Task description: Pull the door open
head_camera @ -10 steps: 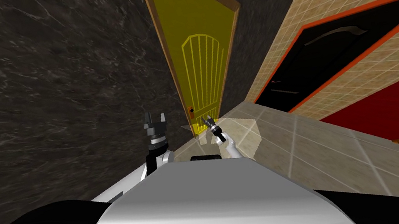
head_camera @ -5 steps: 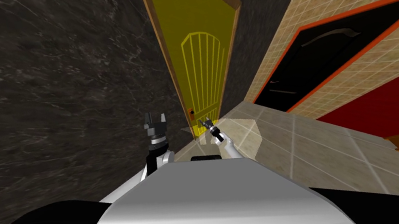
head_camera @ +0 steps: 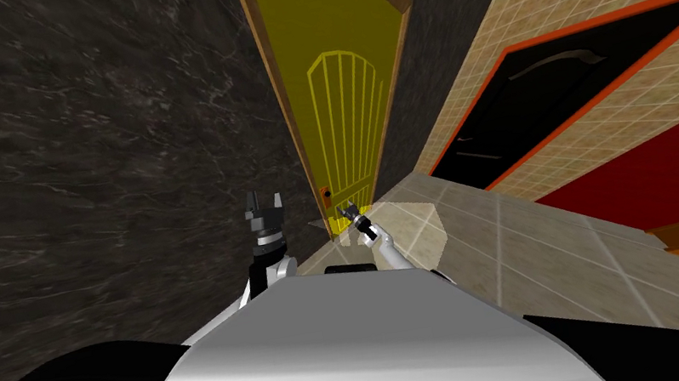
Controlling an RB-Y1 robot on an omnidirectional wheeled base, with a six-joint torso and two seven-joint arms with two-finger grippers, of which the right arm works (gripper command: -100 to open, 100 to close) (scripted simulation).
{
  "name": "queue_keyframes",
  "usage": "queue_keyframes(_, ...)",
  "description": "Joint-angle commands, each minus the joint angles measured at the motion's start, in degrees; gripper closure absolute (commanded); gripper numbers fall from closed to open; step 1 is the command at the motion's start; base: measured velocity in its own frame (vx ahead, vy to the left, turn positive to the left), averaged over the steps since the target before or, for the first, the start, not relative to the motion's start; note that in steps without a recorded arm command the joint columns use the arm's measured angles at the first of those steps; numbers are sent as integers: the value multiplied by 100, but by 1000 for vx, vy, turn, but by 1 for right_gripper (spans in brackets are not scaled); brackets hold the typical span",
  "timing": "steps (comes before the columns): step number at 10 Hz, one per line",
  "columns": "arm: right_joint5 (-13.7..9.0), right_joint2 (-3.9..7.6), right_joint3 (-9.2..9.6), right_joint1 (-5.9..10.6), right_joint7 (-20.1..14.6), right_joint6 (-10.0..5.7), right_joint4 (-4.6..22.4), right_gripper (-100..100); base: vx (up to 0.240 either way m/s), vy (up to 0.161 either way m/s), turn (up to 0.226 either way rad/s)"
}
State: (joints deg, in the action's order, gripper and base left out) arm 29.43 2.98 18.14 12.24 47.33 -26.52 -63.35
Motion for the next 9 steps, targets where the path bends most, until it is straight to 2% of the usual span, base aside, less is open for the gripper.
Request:
queue_keyframes(1, 80, -30, 71, 115, 203, 32, 228, -100, 104, 53, -65)
queue_keyframes(5, 233, -119, 203, 371, 571, 101, 689, -100, 98, 60, -49)
queue_keyframes(6, 208, -113, 176, 337, 510, 84, 630, -100, 34, 31, -11)
queue_keyframes(7, 153, 78, 94, 394, 441, -40, 749, -100, -23, 98, 137)
queue_keyframes(8, 137, 129, 71, 408, 416, -75, 778, -100, -42, 140, 67)
queue_keyframes(9, 99, 246, 17, 439, 359, -155, 846, -100, -33, 159, 67)
